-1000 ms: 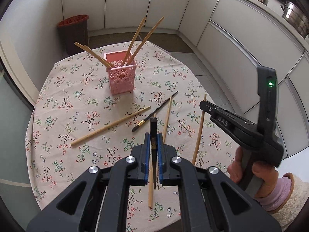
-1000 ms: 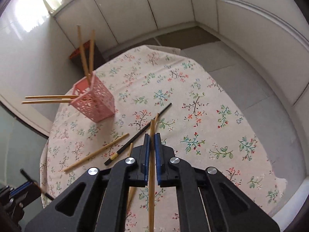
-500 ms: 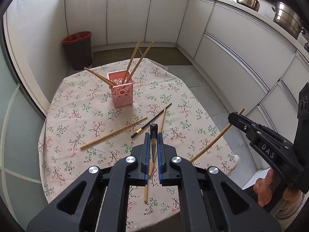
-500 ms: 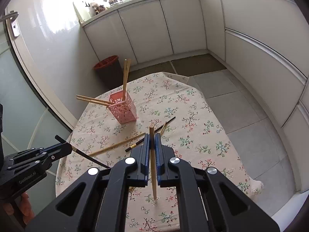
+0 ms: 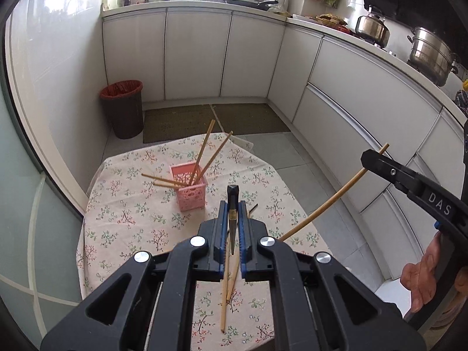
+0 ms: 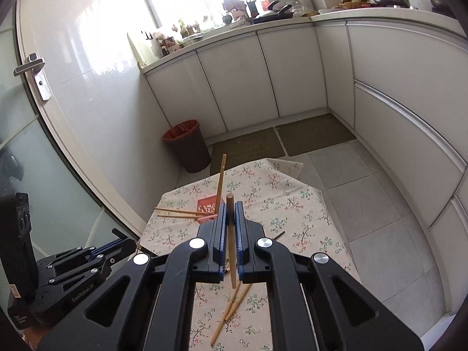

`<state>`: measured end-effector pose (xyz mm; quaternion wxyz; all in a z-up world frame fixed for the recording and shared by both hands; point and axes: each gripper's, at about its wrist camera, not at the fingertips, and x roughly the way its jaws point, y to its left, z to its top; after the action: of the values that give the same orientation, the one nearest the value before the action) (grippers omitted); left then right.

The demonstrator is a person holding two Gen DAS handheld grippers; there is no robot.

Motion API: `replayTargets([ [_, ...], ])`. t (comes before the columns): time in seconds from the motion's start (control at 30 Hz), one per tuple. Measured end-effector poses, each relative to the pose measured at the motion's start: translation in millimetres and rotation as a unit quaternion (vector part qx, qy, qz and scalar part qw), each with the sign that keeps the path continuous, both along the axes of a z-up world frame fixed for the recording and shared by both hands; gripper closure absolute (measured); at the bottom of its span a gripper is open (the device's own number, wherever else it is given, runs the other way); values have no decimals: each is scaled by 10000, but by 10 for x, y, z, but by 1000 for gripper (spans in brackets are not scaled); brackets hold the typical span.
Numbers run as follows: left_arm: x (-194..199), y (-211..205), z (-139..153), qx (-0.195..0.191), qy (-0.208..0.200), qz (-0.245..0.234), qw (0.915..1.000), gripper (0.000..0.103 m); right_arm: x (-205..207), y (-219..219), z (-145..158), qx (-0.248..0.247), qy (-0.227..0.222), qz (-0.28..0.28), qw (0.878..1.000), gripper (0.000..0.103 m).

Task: Organize utensils
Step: 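Carry both held chopsticks upright over the pink basket, then lower both chopsticks into the pink basket and open both grippers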

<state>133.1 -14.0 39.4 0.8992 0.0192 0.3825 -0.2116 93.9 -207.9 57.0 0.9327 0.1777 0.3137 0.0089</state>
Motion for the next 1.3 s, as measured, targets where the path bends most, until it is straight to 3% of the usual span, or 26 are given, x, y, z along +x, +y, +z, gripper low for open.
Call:
replayTargets([
  [0.23,499,-33,322,59,-304,306,9991,97,298,19,231,-39,-267,44,9996,97],
  [0.4,982,-44,342,128,-435,620,9970,97,529,38,229,68,-366,84,9993,97],
  [0.57,1492,-26,115,148,-300,890,9955,97,763,56,68,121,-340,115,9993,97],
  [0.7,1797,-36,-325,98,195,799,9966,95,959,64,-67,269,-276,140,9992,97],
  [0.8,1689,67,-461,-106,217,780,9967,90,1046,116,-130,315,-279,175,9990,97],
  [0.87,1494,232,-357,-430,-18,847,9955,89,1110,172,-133,277,-336,190,9989,97],
  [1.0,1131,535,-95,-836,-475,1093,9894,74,1264,315,-127,137,-501,218,9984,97],
  [1.13,995,768,-52,-797,-562,1338,9862,74,1477,492,-153,-30,-652,208,9977,97],
  [1.3,979,956,-213,-786,-482,1581,9831,74,1758,667,-401,-102,-545,225,9982,97],
])
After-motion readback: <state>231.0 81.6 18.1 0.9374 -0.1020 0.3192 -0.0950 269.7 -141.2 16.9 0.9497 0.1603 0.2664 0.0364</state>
